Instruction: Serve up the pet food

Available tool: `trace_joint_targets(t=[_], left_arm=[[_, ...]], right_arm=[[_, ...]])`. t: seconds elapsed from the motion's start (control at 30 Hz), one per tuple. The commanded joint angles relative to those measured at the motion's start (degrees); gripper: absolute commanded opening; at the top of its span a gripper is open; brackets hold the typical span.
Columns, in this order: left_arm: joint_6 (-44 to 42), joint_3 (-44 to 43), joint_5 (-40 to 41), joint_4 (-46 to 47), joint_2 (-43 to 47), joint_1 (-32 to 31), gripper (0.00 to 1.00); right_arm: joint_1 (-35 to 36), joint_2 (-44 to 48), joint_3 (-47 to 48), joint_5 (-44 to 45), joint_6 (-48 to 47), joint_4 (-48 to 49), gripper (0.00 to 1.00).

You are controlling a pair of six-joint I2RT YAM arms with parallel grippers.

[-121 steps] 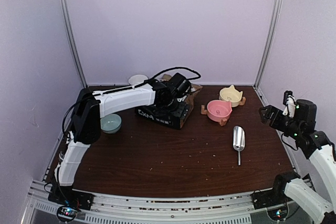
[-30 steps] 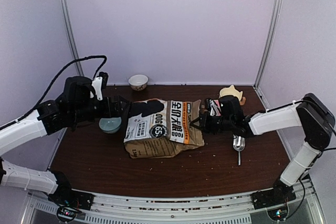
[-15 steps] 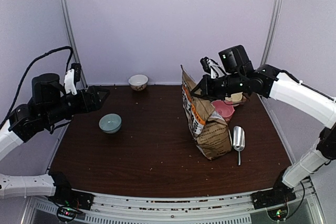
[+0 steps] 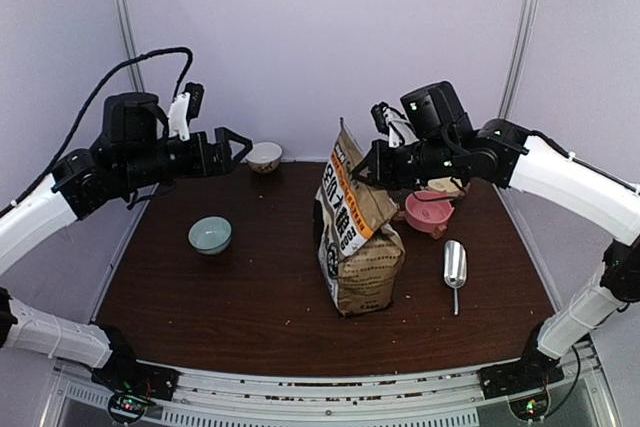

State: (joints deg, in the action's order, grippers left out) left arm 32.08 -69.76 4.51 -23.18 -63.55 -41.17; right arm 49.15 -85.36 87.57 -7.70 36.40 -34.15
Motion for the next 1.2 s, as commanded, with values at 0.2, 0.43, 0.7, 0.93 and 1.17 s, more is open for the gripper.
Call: trace_joint_targets(t=[0.2, 0.43, 0.7, 0.93, 1.17], left_arm=[[7.4, 2.6, -11.3, 8.3, -2.4, 0.5, 0.96], [13.7, 9.9, -8.9, 12.3, 1.0, -0.7, 0.95], [15.0, 8.1, -9.0, 16.8, -0.8, -3.5, 0.92], [14.3, -0.4, -11.5, 17.3, -9.5, -6.6, 0.88], [15.0, -7.1, -13.7, 17.3, -17.4, -7.6, 0.86]], right_arm=[[4.7, -0.4, 2.9, 4.4, 3.6, 14.0, 0.18], [4.7, 6.4, -1.8, 8.4, 0.2, 11.2, 0.69], [4.7, 15.3, -9.0, 14.9, -0.8, 5.5, 0.79], [4.8, 18.0, -18.6, 12.1, 2.2, 7.6, 0.69], [7.7, 16.8, -23.3, 7.4, 4.3, 14.2, 0.6]])
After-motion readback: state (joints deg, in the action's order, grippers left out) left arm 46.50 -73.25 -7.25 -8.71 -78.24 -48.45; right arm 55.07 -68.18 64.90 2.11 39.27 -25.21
